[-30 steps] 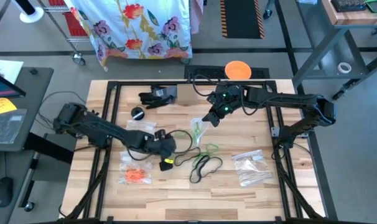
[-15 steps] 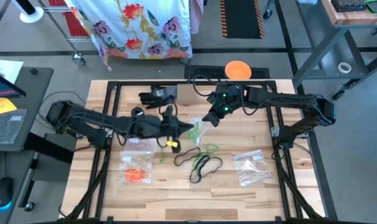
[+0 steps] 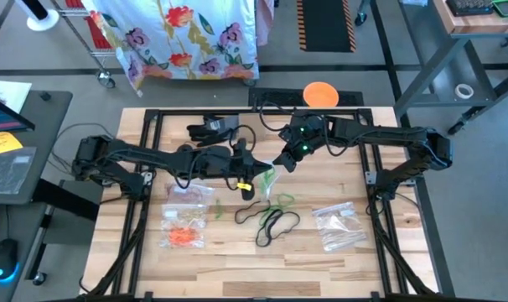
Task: Sort rubber bands
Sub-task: Put the green rubber band into the transparent zip bag
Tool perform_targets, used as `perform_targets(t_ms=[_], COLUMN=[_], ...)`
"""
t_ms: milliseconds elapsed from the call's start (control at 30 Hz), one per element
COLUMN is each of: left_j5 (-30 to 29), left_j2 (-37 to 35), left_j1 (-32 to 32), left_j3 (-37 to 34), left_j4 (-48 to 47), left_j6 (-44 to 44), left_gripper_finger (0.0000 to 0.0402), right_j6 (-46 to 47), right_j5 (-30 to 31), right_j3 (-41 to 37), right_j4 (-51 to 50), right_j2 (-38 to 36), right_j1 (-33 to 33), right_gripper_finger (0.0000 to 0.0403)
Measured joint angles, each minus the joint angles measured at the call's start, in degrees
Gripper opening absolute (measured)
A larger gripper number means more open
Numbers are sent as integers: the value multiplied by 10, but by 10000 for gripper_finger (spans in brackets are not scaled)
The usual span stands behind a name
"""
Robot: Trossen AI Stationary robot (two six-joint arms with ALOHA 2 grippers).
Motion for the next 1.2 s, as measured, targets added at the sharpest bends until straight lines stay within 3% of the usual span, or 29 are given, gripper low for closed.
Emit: perform_targets(t_ms=[433,667,767,1033,1200], left_j5=[-6,-21,-21,-21,12], left_j2=[0,0,-1,-44,-91], left_j1=[7,7,6,4,-16], left_j3=[0,0,0,0,1], left_j4=[1,-3,-15,-121,-289], left_j6=[29,78,13,-25,-93], left_gripper_finger=[6,86,112,123,123], right_j6=[0,-2,-3,-4,-4], right_j5=[0,0,0,0,-1], right_j3=[0,0,0,0,0], right_j4=[1,1,1,-2,-4], right_j2=[0,0,0,0,0], right_j1=[0,0,0,0,0], right_gripper_finger=[0,0,0,0,0])
